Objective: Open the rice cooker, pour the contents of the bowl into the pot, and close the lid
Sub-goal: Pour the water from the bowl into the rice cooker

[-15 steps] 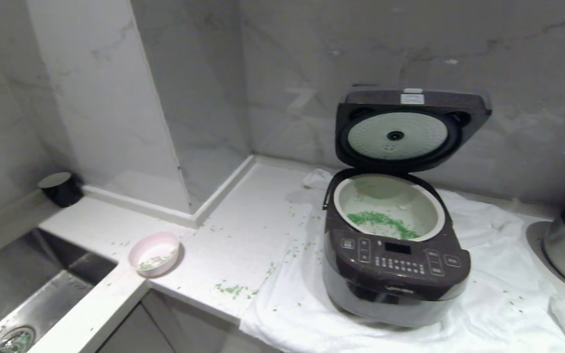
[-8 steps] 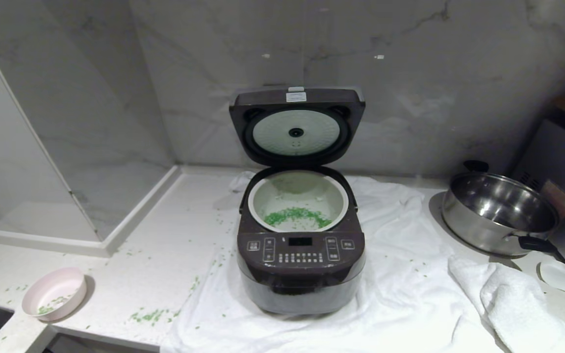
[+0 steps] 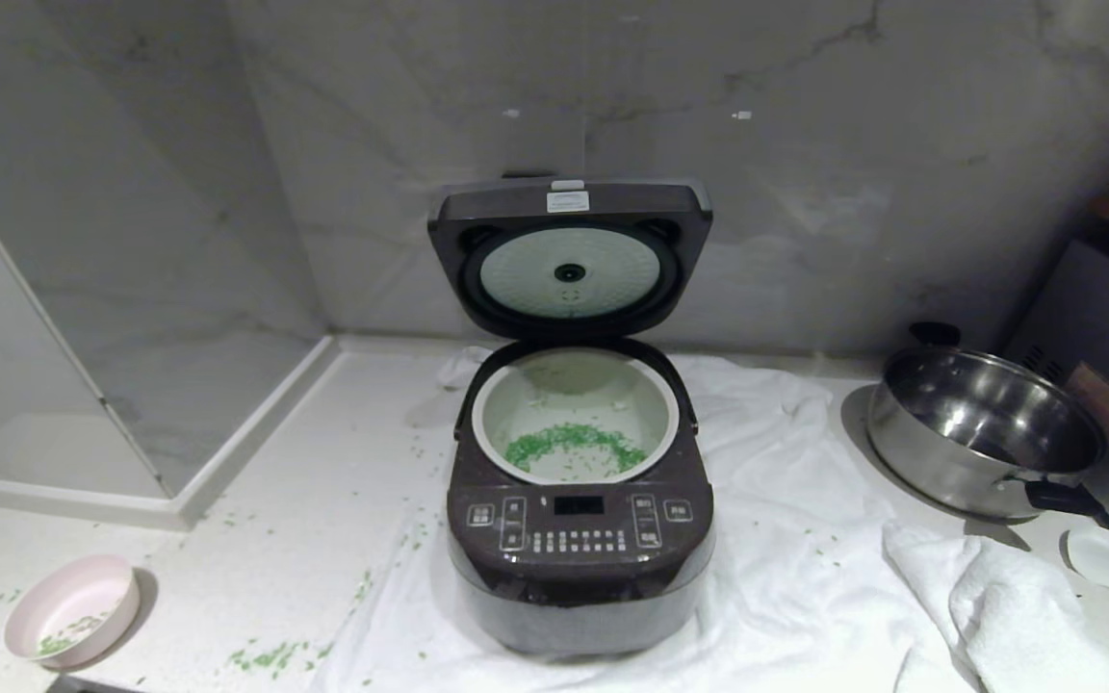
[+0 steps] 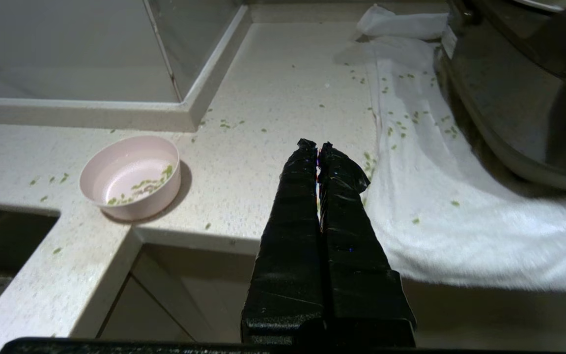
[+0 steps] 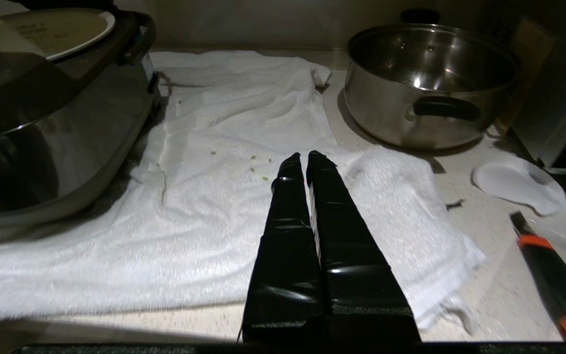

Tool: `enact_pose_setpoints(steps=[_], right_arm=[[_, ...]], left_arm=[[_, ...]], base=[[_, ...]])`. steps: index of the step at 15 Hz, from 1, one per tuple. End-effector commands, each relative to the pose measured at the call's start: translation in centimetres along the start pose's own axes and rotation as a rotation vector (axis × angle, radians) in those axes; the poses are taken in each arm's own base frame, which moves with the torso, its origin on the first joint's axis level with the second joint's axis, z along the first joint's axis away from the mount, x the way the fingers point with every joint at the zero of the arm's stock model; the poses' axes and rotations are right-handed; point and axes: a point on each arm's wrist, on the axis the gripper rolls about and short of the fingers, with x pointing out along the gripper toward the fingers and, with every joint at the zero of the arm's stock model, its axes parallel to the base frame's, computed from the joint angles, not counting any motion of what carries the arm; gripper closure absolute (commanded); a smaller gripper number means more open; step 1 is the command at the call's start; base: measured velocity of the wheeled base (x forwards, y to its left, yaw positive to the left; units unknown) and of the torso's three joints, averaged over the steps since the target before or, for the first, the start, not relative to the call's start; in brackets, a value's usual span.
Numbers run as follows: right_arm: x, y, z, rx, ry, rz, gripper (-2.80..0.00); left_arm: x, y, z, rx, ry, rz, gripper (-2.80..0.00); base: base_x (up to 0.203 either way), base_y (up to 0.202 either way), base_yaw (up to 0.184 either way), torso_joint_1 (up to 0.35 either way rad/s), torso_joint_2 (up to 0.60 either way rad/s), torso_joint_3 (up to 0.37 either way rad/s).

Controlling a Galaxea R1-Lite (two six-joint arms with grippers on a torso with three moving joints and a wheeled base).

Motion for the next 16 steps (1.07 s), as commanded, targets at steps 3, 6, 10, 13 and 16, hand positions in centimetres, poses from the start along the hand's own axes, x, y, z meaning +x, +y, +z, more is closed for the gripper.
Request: enact_pose_setpoints(steps=[3,6,10,13,16], right_arm=[[0.0,0.0,0.0,0.0,-0.001,0.0,0.0],[0.0,0.0,0.0,0.0,0.0,0.0,0.0],[0.0,0.0,0.0,0.001,-0.001,0.0,0.0],[0.0,0.0,0.0,0.0,-0.001,0.0,0.0],[0.0,0.0,0.0,0.0,-0.001,0.0,0.0]], left_arm=[[0.0,0.0,0.0,0.001,0.001,-0.001,0.0],[0.0,0.0,0.0,-0.005,-0.001,0.0,0.0],[0.0,0.0,0.0,-0.03,-0.001,0.004,0.0],[-0.2,0.1,0.6,-0.104,-0.023,0.04,0.0],[-0.5,0.6,4.8,-0.153,-0.03,0.094,0.0]], base=[[0.199,0.0,0.0,0.008,0.0,-0.001],[0.101,0.0,0.003,0.006,0.0,0.0],[0.0,0.0,0.0,0.0,0.0,0.0],[0.0,0.0,0.0,0.0,0.0,0.0],[0.0,0.0,0.0,0.0,0.0,0.0]])
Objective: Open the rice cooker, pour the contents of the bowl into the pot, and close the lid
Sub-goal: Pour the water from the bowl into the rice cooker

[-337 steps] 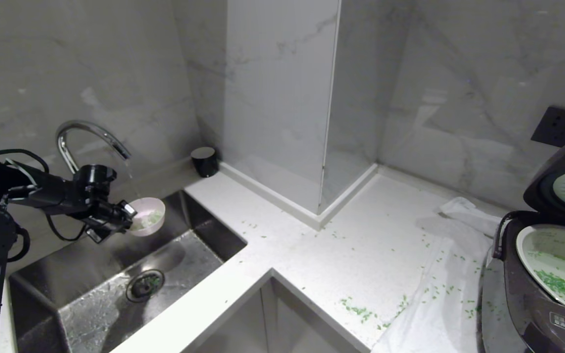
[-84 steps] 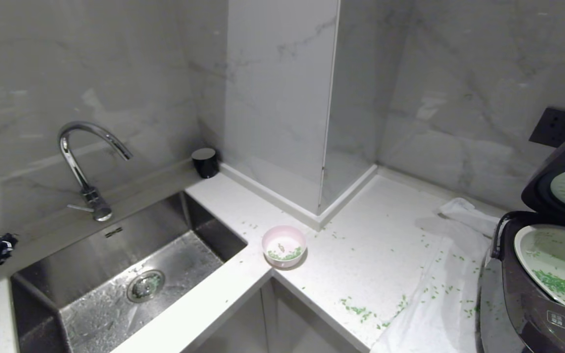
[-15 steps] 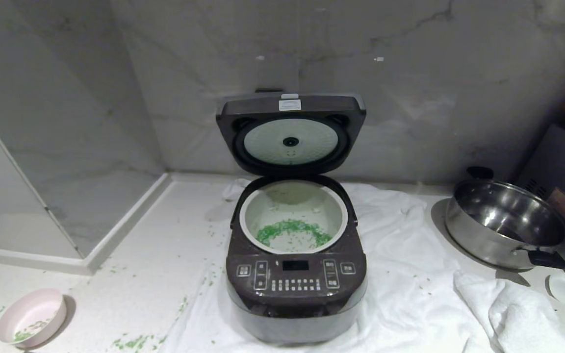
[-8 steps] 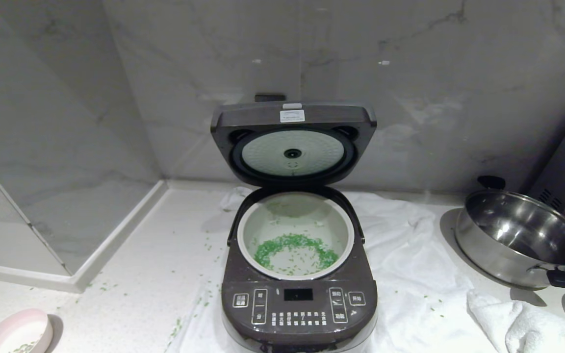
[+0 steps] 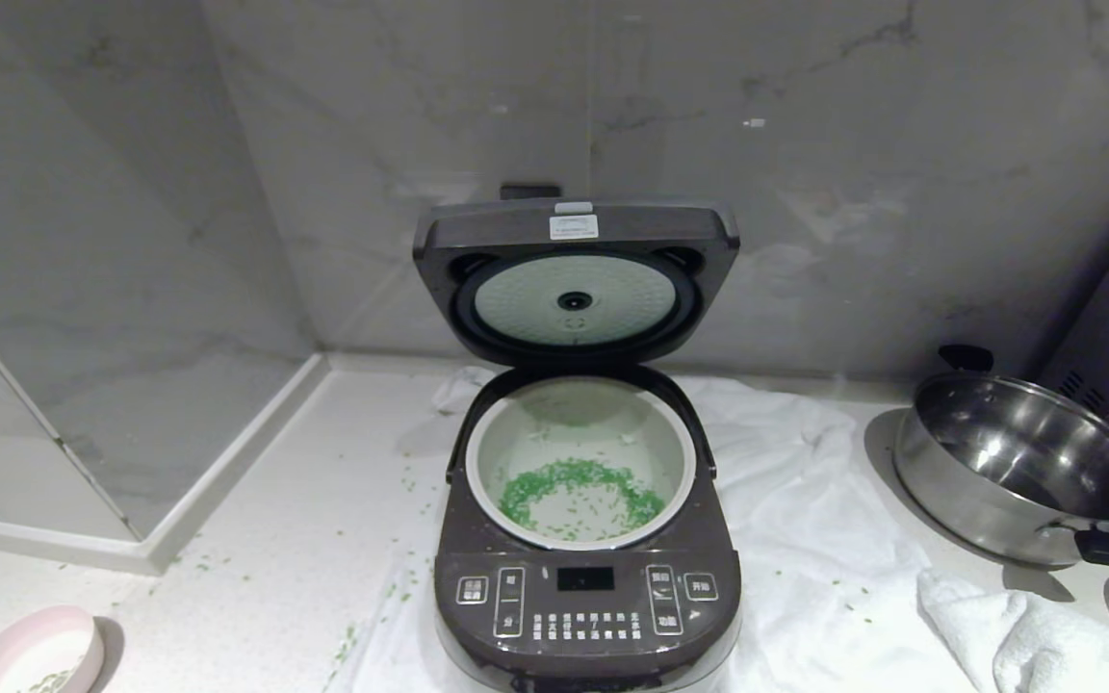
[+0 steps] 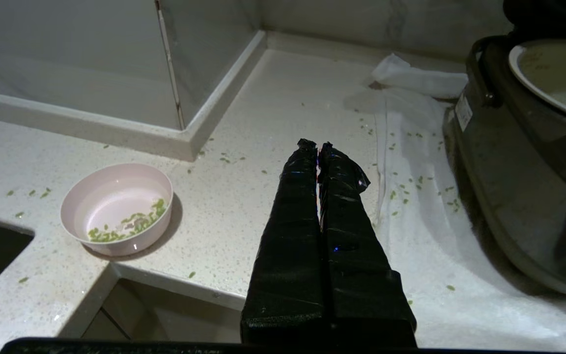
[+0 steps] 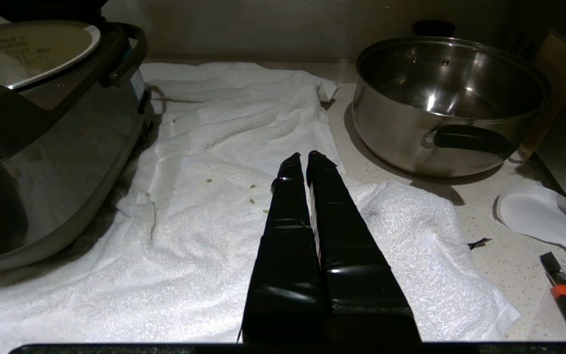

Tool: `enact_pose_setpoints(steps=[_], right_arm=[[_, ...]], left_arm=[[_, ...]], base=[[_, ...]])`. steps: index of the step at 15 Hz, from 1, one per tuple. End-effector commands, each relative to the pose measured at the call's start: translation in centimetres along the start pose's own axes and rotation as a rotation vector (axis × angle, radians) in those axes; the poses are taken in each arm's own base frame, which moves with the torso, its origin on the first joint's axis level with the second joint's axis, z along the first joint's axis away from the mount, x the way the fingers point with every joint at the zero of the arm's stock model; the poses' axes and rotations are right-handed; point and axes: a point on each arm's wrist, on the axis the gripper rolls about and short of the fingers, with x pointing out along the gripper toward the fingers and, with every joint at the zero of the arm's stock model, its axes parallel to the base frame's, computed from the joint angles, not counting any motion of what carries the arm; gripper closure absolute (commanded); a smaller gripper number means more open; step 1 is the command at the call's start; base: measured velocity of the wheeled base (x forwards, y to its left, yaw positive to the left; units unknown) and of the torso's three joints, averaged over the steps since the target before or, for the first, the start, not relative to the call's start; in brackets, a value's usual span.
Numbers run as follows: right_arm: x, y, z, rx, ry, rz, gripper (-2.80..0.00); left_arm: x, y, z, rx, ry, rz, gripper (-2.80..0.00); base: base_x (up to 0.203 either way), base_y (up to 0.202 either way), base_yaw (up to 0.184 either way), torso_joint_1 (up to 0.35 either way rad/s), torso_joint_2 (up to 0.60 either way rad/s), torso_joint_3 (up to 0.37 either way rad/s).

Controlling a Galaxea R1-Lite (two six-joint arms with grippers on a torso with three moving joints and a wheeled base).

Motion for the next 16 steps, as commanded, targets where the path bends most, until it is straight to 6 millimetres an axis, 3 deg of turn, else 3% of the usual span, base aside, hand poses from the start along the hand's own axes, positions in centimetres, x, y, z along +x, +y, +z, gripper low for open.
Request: enact_pose_setpoints(steps=[1,5,10,13,16], right_arm=[[0.0,0.0,0.0,0.0,-0.001,0.0,0.0],[0.0,0.0,0.0,0.0,-0.001,0.0,0.0],[0.0,0.0,0.0,0.0,-0.001,0.0,0.0],[0.0,0.0,0.0,0.0,-0.001,0.0,0.0],[0.0,0.0,0.0,0.0,-0.001,0.0,0.0]], left_arm=[[0.8,-0.2,3.3,-0.013,0.038,0.019,0.0],[4.0,-0.5,5.1,-0.048,0.233,0.115,0.0],[10.9,0.2,6.3,-0.165,0.547,0.285,0.0],[14.7,1.8,5.8,-0.23,0.708,0.419,0.0],[17.0,4.5,4.4,-0.261,0.839,0.547,0.0]], base=[[0.0,0.0,0.0,0.0,0.0,0.0],[0.0,0.0,0.0,0.0,0.0,0.0],[0.0,0.0,0.0,0.0,0.0,0.0],[0.0,0.0,0.0,0.0,0.0,0.0],[0.0,0.0,0.0,0.0,0.0,0.0]])
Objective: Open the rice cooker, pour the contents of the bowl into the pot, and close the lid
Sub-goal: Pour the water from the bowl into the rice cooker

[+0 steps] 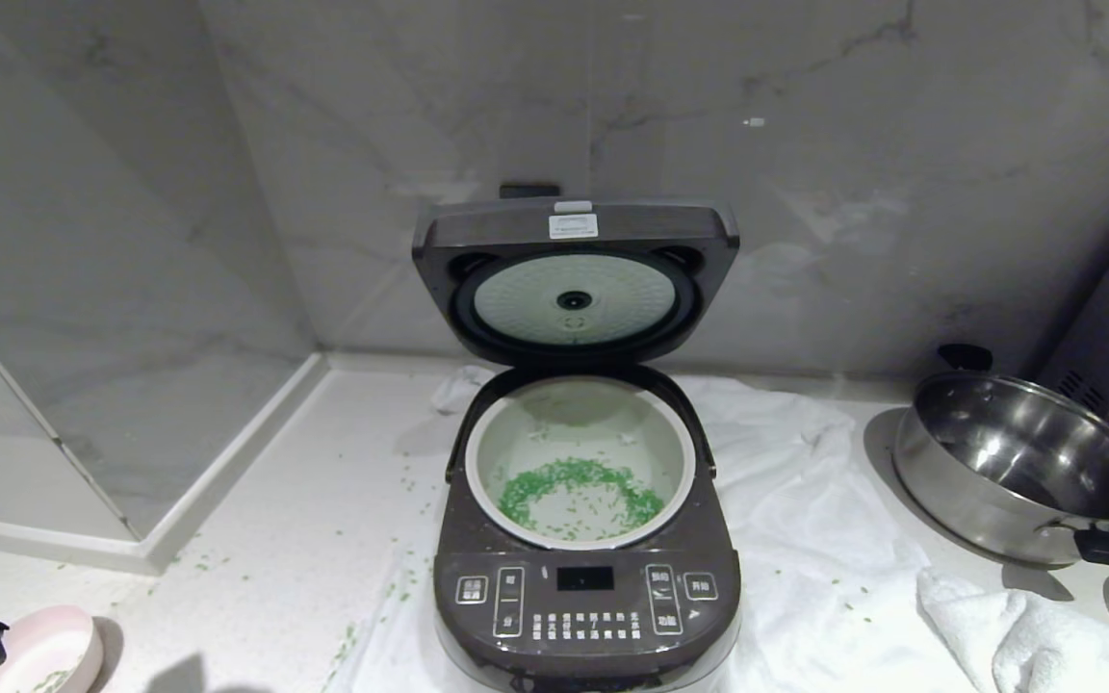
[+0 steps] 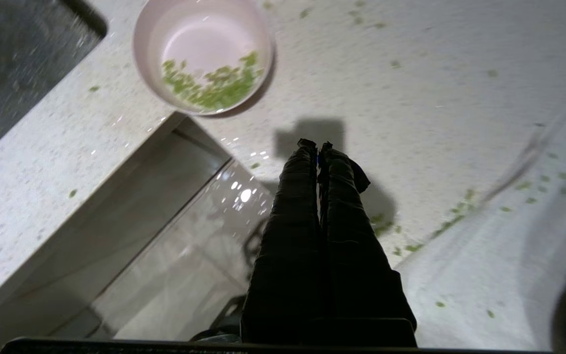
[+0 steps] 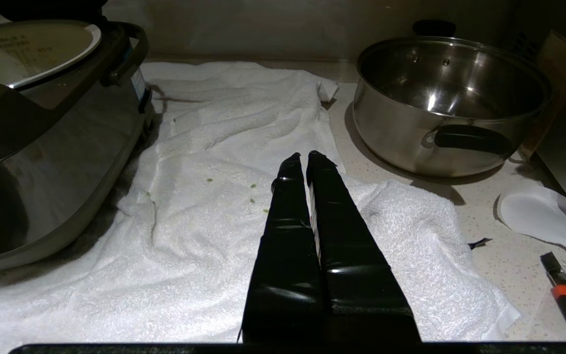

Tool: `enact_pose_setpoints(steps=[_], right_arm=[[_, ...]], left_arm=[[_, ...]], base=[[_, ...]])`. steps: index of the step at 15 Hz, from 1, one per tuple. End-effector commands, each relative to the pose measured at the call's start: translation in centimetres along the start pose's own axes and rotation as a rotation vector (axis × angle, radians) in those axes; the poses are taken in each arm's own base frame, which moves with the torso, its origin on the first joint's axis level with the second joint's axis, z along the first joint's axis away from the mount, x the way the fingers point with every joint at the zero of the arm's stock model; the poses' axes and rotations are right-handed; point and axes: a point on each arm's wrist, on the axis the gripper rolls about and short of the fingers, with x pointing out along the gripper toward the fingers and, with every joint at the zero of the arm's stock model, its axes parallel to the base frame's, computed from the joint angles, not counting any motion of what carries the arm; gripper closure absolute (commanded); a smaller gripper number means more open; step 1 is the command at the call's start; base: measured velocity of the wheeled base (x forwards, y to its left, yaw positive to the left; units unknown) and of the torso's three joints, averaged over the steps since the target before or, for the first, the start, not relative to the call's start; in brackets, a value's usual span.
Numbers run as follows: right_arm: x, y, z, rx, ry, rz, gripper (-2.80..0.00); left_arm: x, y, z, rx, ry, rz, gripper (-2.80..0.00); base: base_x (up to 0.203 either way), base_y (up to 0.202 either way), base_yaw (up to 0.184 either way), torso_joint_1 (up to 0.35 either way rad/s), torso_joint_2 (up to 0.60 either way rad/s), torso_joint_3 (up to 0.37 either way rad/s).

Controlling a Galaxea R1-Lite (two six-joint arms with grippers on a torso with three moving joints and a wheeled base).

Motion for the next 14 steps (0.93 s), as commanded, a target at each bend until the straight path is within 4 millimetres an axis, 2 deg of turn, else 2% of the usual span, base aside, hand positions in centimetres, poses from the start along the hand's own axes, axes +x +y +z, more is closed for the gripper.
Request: enact_pose_setpoints(steps=[1,6,10,14], right_arm=[[0.0,0.0,0.0,0.0,-0.001,0.0,0.0],[0.0,0.0,0.0,0.0,-0.001,0.0,0.0],[0.0,0.0,0.0,0.0,-0.001,0.0,0.0],[0.0,0.0,0.0,0.0,-0.001,0.0,0.0]], left_arm=[[4.0,1.2,0.8,-0.029,0.171,0.111,0.0],[7.3,4.5,0.8,-0.037,0.318,0.107,0.0],[10.2,6.0,1.1,-0.062,0.289,0.134,0.0],[10.8,6.8,1.2,-0.077,0.287,0.153,0.0]], base=[[0.0,0.0,0.0,0.0,0.0,0.0],[0.0,0.0,0.0,0.0,0.0,0.0],[0.0,0.0,0.0,0.0,0.0,0.0],[0.0,0.0,0.0,0.0,0.0,0.0]])
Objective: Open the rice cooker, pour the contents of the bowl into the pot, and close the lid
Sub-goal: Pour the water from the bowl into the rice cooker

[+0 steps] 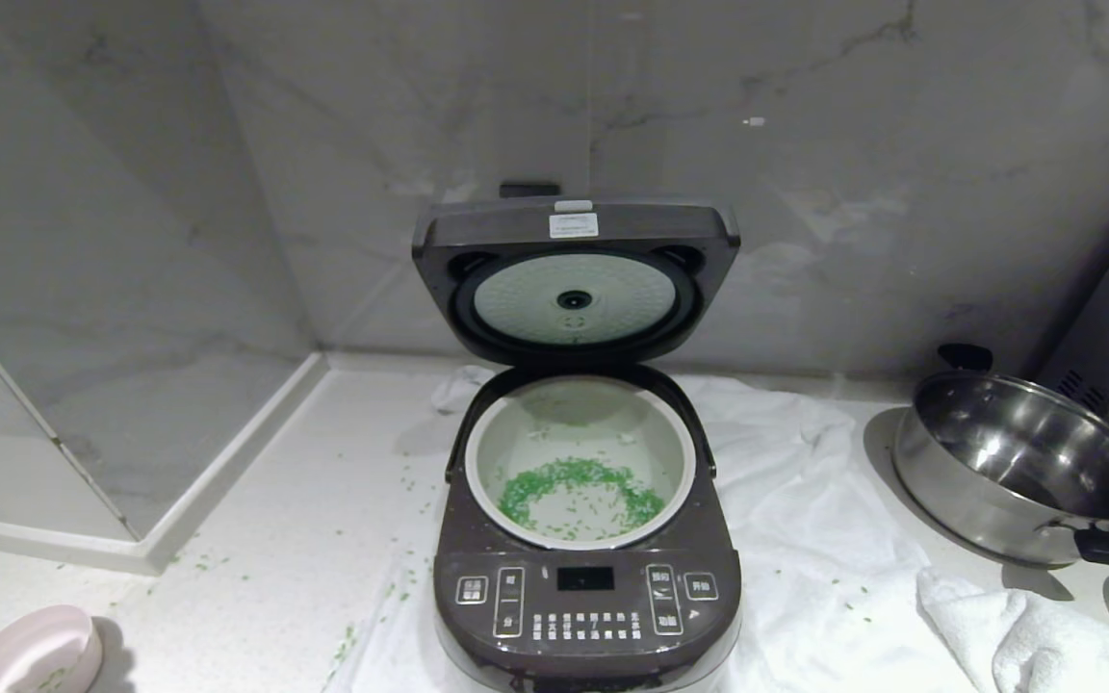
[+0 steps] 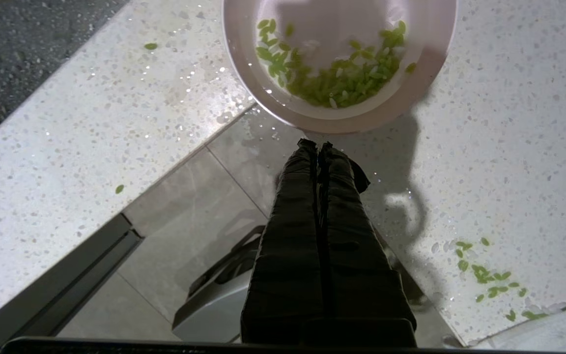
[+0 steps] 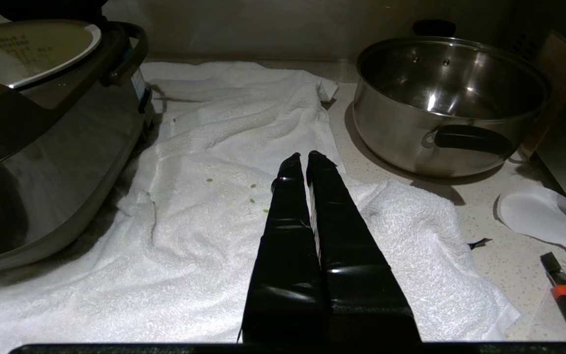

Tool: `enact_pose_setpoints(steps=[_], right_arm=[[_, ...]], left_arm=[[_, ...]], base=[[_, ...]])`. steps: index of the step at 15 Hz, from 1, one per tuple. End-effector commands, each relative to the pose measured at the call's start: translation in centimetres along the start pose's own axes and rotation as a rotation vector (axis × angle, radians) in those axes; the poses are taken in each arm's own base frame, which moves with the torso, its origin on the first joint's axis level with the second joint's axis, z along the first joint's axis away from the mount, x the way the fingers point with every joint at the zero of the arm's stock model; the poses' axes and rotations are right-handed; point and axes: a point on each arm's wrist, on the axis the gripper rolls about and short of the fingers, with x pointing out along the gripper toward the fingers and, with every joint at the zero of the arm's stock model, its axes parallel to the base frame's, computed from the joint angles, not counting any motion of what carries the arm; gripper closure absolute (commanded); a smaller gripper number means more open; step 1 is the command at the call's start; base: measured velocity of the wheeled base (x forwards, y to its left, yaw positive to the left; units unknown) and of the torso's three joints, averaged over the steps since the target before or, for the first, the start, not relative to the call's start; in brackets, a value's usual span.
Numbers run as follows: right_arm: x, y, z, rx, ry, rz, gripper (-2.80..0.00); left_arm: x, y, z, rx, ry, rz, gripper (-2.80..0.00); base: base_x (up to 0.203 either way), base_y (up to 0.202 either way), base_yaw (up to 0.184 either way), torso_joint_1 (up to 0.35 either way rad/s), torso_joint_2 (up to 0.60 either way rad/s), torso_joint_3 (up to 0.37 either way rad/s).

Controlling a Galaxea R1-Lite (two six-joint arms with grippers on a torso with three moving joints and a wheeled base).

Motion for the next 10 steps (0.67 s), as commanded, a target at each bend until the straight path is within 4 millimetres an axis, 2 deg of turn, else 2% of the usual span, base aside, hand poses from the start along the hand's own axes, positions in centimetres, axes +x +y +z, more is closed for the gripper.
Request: enact_pose_setpoints(steps=[1,5,6,10], right_arm=[[0.0,0.0,0.0,0.0,0.0,0.0,0.0],[0.0,0.0,0.0,0.0,0.0,0.0,0.0],[0.0,0.0,0.0,0.0,0.0,0.0,0.0],[0.0,0.0,0.0,0.0,0.0,0.0,0.0]], left_arm=[[0.5,0.7,0.1,-0.003,0.018,0.015,0.0],[0.2,1.5,0.4,-0.008,-0.002,0.026,0.0],[0.1,1.5,0.3,-0.009,-0.005,0.014,-2.8],[1.7,2.0,0.5,-0.032,0.043,0.011,-2.8]], base=[[0.0,0.0,0.0,0.0,0.0,0.0],[0.0,0.0,0.0,0.0,0.0,0.0],[0.0,0.0,0.0,0.0,0.0,0.0],[0.0,0.0,0.0,0.0,0.0,0.0]])
